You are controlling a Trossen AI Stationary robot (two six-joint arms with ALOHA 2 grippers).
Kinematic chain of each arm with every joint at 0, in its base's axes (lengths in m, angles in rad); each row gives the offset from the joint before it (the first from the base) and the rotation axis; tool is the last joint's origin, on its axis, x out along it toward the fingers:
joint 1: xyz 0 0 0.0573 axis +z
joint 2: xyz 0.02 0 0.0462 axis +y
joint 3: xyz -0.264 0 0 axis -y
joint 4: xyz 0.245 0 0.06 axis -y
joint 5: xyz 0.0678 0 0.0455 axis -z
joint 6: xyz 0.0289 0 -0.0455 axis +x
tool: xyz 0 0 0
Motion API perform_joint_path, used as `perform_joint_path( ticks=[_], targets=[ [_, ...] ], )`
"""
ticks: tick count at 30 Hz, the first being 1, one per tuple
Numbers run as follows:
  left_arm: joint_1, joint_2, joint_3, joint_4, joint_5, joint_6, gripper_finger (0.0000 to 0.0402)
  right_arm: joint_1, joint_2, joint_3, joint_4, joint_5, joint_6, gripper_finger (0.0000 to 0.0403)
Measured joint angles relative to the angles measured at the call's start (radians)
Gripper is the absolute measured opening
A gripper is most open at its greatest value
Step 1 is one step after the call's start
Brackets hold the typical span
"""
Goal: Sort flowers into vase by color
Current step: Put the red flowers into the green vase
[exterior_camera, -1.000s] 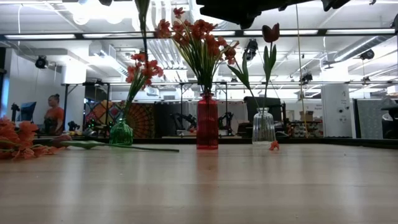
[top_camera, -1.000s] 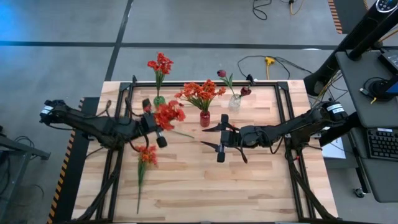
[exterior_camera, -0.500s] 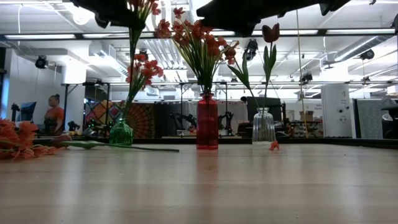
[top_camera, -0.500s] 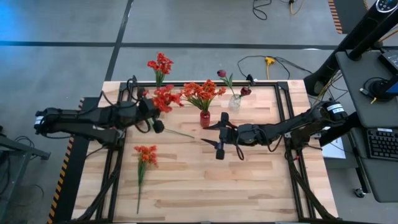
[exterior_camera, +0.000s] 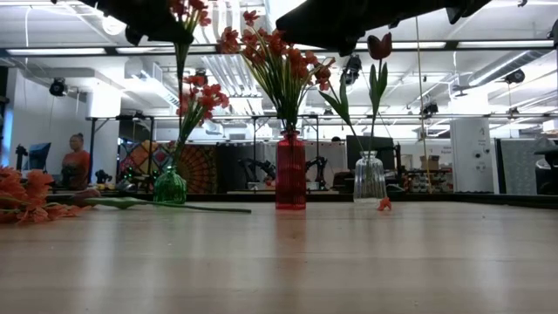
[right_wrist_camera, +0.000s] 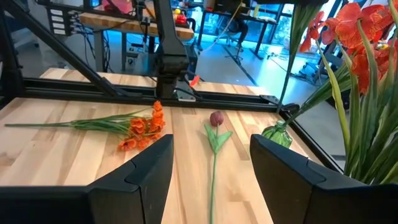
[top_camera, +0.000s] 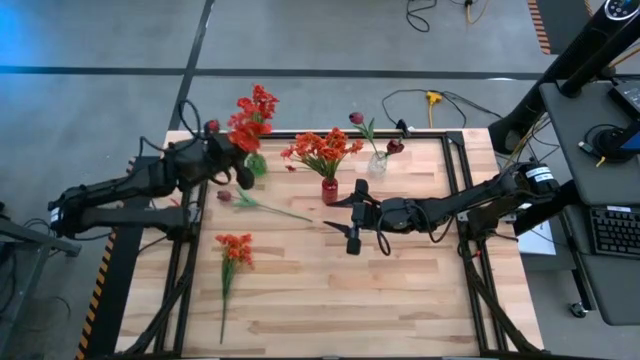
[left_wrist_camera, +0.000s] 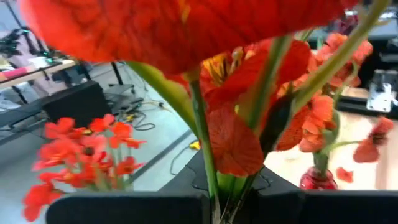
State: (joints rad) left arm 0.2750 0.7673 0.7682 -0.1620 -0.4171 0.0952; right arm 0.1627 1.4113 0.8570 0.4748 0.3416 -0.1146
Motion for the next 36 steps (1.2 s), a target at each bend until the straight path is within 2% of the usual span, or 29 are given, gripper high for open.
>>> perform_joint_path(
  ticks=[7, 14, 36],
  targets=[
    [0.081, -0.054, -0.058, 0.047, 0.089, -0.007, 0.0003, 0.0, 0.0, 0.0, -0.013, 0.0, -0.001, 0.0206],
    [0.155, -0.067, -0.132, 0.065, 0.094, -0.01, 0.0003, 0.0, 0.0, 0.0, -0.023, 0.0, -0.007, 0.0206],
    [0.164, -0.059, -0.144, 0.064, 0.095, -0.01, 0.0003, 0.0, 0.013, -0.001, -0.076, -0.008, -0.139, 0.0206]
  ],
)
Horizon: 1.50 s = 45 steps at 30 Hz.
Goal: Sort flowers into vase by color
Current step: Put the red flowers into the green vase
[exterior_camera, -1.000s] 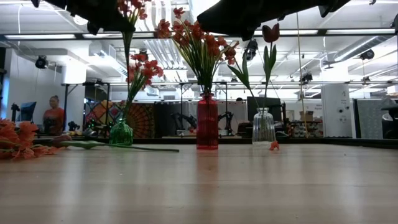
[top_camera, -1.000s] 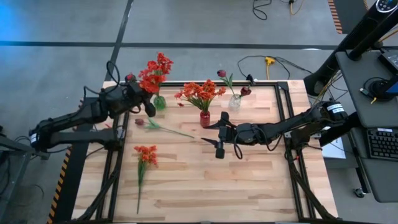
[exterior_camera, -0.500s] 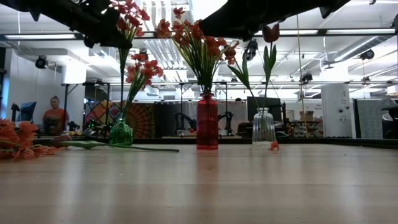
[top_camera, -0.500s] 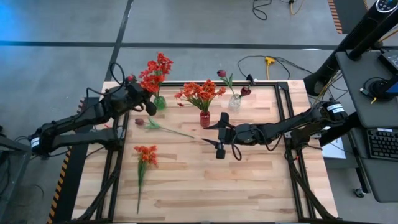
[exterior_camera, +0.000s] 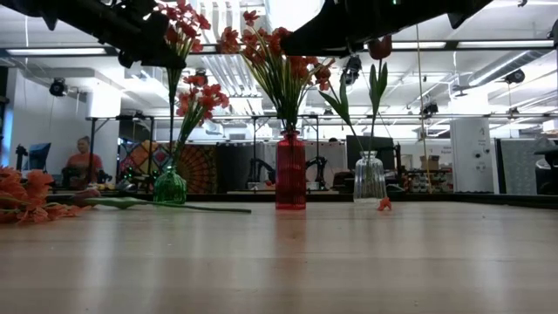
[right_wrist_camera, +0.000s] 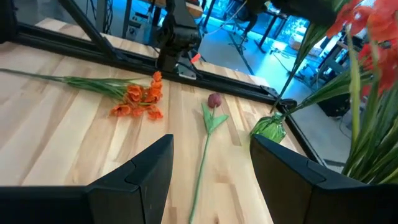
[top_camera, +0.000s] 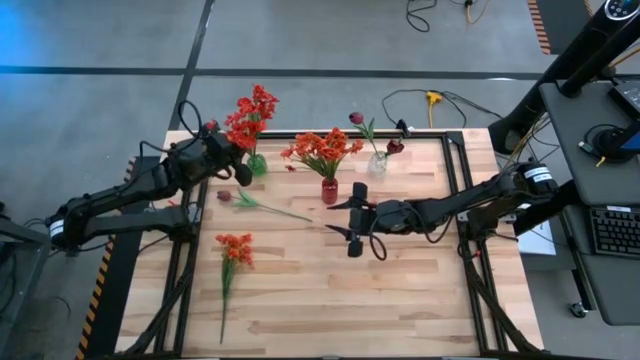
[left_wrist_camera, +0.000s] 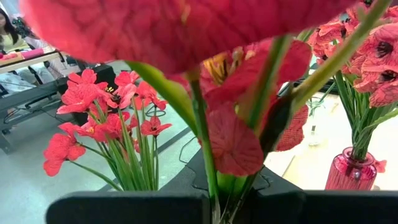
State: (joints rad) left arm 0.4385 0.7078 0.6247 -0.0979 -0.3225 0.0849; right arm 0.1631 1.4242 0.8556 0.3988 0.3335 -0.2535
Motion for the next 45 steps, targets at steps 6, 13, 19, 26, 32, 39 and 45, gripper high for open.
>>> perform_joint_path(
  ticks=[6, 13, 19, 26, 32, 39, 45],
  targets=[
    [0.0, 0.0, 0.0, -0.012, 0.0, 0.0, 0.0003, -0.004, 0.019, -0.007, -0.003, -0.001, -0.023, 0.0206],
    [0.0, -0.003, 0.0, -0.018, 0.0, 0.004, 0.0003, -0.005, 0.024, -0.007, 0.012, 0.0, -0.024, 0.0206],
    [0.0, -0.007, 0.001, -0.018, 0.0, 0.007, 0.0003, -0.005, 0.024, -0.007, 0.011, 0.0, -0.032, 0.0206],
    [0.0, -0.024, 0.001, -0.029, 0.0, 0.007, 0.0003, -0.005, 0.024, -0.007, -0.01, 0.0, -0.034, 0.0206],
    [0.0, -0.064, 0.001, -0.093, 0.0, 0.007, 0.0003, -0.004, 0.022, -0.007, -0.048, 0.0, 0.0, 0.0206],
    [0.0, -0.102, 0.001, -0.1, 0.045, 0.0, 0.0003, -0.004, 0.012, -0.007, -0.072, 0.0, 0.072, 0.0206],
    [-0.001, -0.114, 0.001, -0.038, 0.054, -0.003, 0.0003, -0.004, -0.013, -0.007, -0.072, 0.0, 0.087, 0.0206]
  ],
)
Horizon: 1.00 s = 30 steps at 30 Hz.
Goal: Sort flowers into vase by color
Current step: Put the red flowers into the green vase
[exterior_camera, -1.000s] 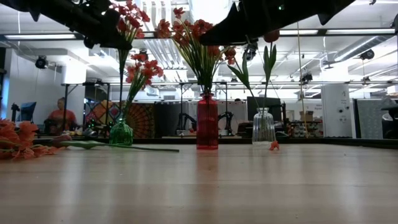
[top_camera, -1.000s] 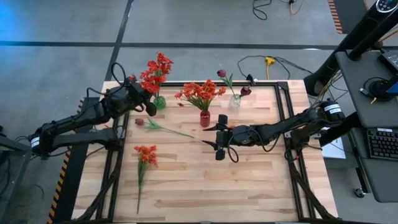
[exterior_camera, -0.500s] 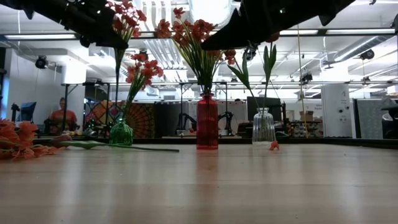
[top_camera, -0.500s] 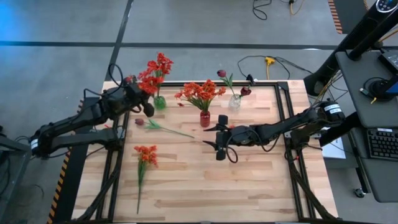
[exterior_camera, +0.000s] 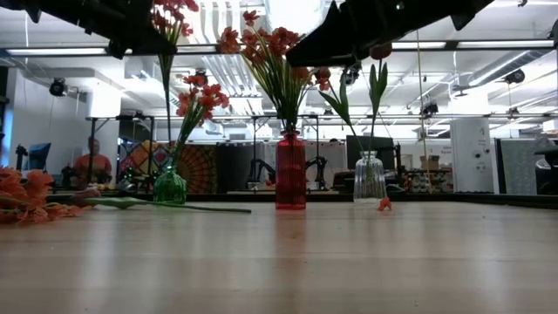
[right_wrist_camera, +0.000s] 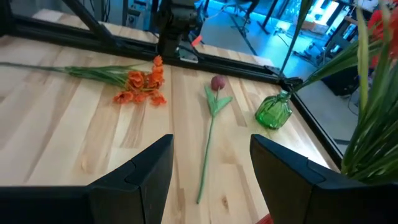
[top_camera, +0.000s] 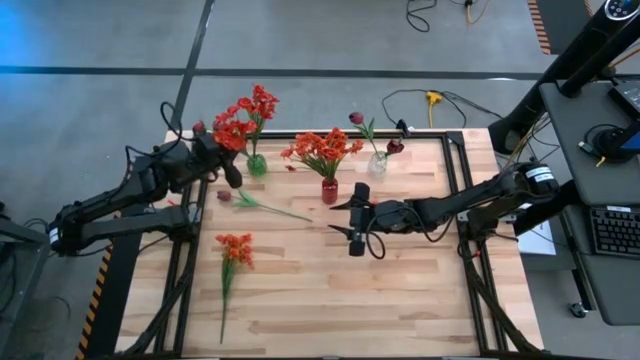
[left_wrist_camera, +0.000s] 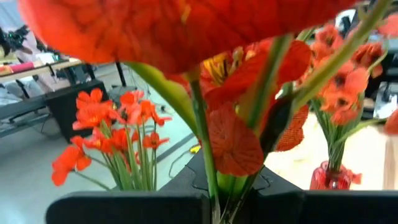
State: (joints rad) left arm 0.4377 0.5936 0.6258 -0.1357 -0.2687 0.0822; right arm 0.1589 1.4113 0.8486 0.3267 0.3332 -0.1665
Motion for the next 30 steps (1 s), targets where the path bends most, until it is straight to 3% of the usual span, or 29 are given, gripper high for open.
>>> perform_joint_path(
  ticks=[19, 25, 30],
  targets=[
    [0.004, 0.101, 0.0, 0.109, -0.039, 0.089, 0.0003, 0.0, -0.037, 0.0, -0.001, 0.0, 0.0, 0.0206],
    [0.005, 0.111, 0.0, 0.106, -0.134, 0.106, 0.0003, 0.0, -0.037, 0.0, 0.0, 0.001, -0.001, 0.0206],
    [0.006, 0.113, 0.0, 0.106, -0.141, 0.109, 0.0002, 0.0, -0.037, 0.0, 0.0, 0.008, -0.001, 0.0206]
  ],
)
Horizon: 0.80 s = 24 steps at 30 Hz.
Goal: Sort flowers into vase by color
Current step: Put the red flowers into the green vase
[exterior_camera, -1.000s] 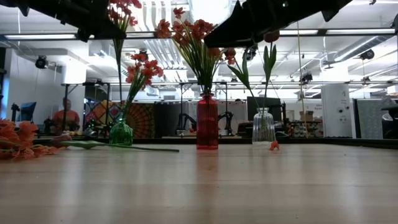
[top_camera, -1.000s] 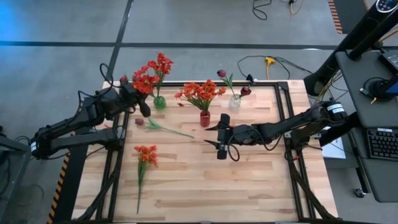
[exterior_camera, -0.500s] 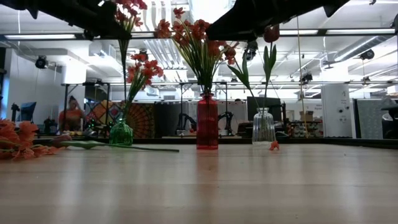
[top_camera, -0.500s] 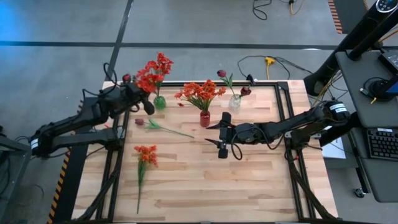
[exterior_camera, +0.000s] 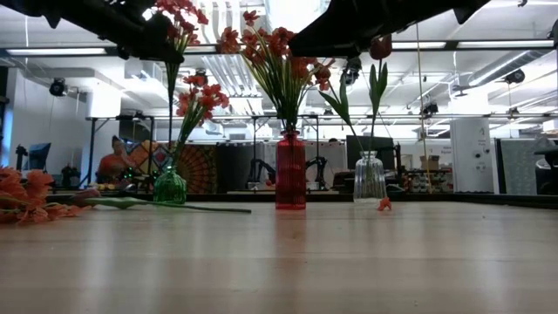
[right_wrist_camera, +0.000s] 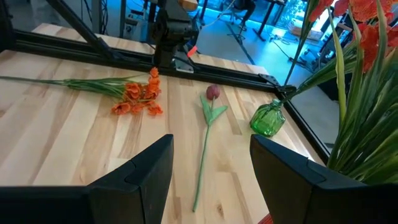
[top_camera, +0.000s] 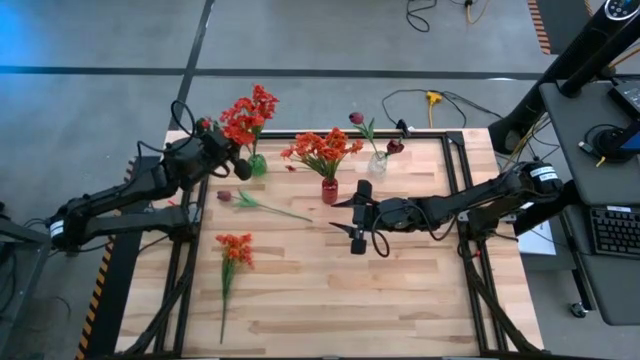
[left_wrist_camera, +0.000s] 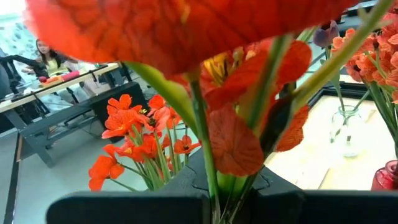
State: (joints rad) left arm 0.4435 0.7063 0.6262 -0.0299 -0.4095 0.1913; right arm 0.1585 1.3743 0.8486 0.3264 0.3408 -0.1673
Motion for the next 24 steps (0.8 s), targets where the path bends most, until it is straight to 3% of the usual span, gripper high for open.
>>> perform_joint_path(
  ticks=[24],
  targets=[
    [0.032, 0.048, -0.013, 0.014, 0.0, -0.077, 0.0002, 0.0, 0.0, 0.0, 0.0, 0.001, -0.008, 0.0206]
  ],
)
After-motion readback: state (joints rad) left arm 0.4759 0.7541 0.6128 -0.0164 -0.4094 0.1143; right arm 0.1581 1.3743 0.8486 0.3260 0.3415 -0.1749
